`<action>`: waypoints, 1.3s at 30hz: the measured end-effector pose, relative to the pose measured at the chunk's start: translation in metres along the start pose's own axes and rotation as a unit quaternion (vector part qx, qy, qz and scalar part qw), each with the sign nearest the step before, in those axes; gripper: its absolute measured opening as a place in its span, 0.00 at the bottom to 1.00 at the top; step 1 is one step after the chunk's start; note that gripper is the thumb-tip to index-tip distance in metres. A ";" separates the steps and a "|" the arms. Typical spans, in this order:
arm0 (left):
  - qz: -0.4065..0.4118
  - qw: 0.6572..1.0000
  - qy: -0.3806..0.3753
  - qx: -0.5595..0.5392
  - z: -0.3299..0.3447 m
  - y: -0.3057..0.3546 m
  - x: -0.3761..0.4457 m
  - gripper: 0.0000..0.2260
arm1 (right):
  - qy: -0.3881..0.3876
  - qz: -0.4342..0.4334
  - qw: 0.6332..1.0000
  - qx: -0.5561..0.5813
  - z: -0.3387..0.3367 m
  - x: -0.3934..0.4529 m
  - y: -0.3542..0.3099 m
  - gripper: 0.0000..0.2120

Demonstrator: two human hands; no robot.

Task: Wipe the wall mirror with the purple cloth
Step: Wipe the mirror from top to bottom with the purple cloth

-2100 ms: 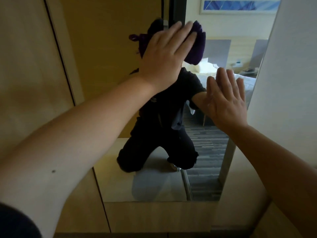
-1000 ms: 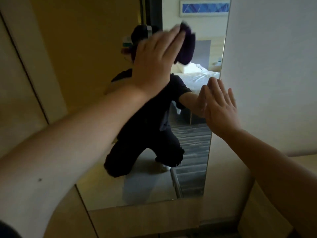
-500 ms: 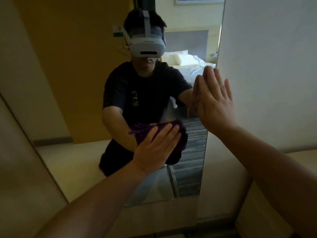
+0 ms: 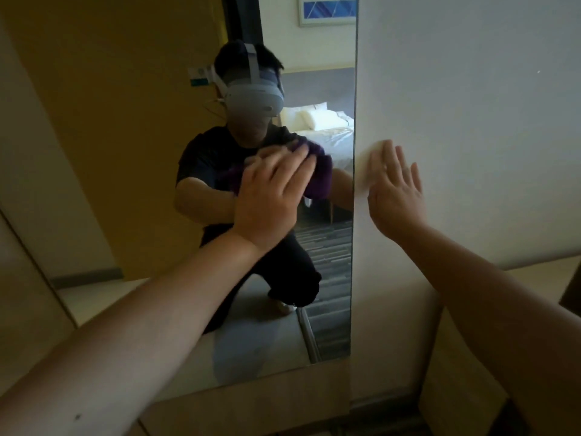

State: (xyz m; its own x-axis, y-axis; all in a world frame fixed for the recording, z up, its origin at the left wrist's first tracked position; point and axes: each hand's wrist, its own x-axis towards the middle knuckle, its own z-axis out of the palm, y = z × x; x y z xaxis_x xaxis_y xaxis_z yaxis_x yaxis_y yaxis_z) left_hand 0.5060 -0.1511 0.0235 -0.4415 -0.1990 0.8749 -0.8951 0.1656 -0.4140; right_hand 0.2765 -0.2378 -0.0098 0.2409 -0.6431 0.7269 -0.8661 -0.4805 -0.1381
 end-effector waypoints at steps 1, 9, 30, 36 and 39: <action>0.005 1.000 0.020 0.015 0.002 -0.006 0.026 0.16 | -0.004 -0.004 1.000 -0.005 0.003 0.001 0.000 0.33; 0.033 0.997 0.003 0.072 0.031 0.007 0.060 0.19 | 0.017 -0.010 1.000 -0.002 0.015 0.002 0.004 0.31; 0.106 0.960 -0.248 -0.082 0.000 0.066 -0.137 0.18 | 0.042 0.015 0.995 0.089 -0.007 -0.025 -0.047 0.27; 0.006 0.984 -0.161 -0.081 -0.085 -0.016 -0.163 0.14 | 0.093 -0.102 0.981 0.137 0.018 -0.062 -0.120 0.27; -0.052 0.988 -0.140 -0.030 -0.116 -0.066 -0.192 0.13 | 0.057 -0.164 0.976 0.133 0.044 -0.089 -0.162 0.29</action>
State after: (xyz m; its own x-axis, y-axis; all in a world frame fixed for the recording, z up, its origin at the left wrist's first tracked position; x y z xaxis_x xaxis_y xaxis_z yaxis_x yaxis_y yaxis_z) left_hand 0.6572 -0.0117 -0.0884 -0.3552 -0.4757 0.8047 -0.9348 0.1858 -0.3028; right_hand 0.4150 -0.1295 -0.0817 0.4229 -0.3648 0.8295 -0.6019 -0.7974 -0.0438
